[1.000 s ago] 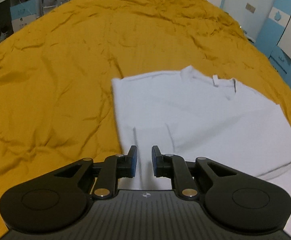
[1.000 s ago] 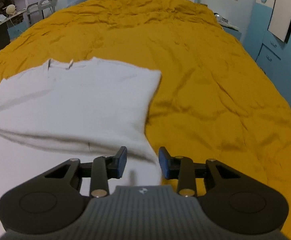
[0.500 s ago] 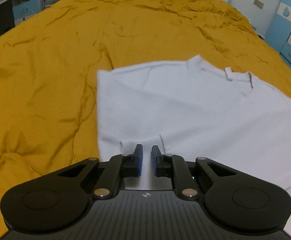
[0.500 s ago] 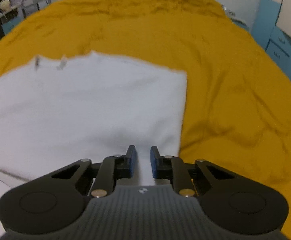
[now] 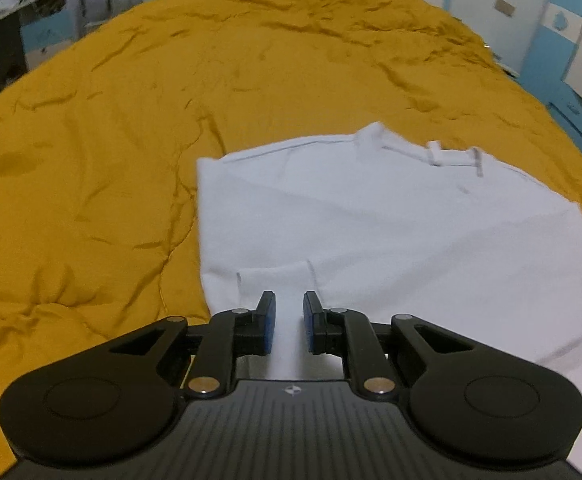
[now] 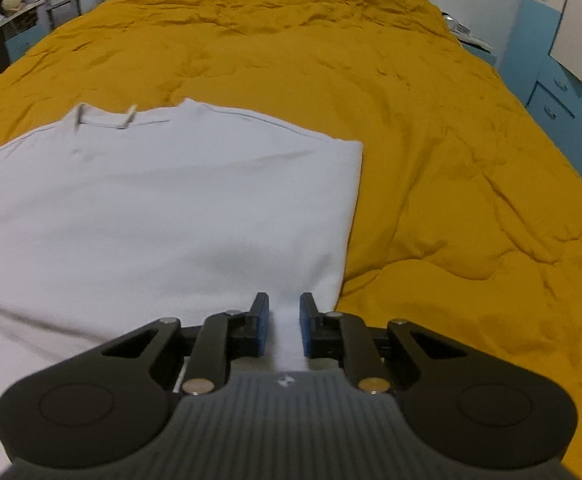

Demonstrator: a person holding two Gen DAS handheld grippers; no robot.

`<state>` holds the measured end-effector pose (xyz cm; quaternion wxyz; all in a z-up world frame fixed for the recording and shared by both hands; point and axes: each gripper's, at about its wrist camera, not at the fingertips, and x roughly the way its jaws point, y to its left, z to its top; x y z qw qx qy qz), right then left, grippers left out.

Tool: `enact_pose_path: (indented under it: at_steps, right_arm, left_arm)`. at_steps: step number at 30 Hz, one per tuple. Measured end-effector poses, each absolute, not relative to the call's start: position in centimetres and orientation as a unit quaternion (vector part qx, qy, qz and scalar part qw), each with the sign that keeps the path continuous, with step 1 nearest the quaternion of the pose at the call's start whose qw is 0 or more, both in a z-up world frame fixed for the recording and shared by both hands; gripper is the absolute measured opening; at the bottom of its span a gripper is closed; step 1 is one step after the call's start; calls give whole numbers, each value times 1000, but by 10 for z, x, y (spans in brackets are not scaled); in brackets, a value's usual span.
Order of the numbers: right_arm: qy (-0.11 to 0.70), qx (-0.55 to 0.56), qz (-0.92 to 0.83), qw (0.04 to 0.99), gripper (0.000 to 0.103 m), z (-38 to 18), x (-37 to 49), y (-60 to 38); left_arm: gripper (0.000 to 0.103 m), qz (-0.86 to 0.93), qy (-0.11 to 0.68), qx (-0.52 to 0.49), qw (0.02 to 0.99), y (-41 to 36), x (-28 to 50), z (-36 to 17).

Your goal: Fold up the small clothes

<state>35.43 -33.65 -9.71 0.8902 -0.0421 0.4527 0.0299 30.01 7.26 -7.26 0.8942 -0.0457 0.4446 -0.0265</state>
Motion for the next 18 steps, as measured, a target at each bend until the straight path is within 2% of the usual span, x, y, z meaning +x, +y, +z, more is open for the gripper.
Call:
enact_pose_path:
  at_steps: [8,18]
  right_arm:
    - [443,-74,72,891,10,-45,292,-339]
    - [434,-115,105,887,18,0,192,-349]
  left_arm:
    - [19,-80,442,-31,893,62,247,-33]
    - [27,-153,424,16,892,45,162,3]
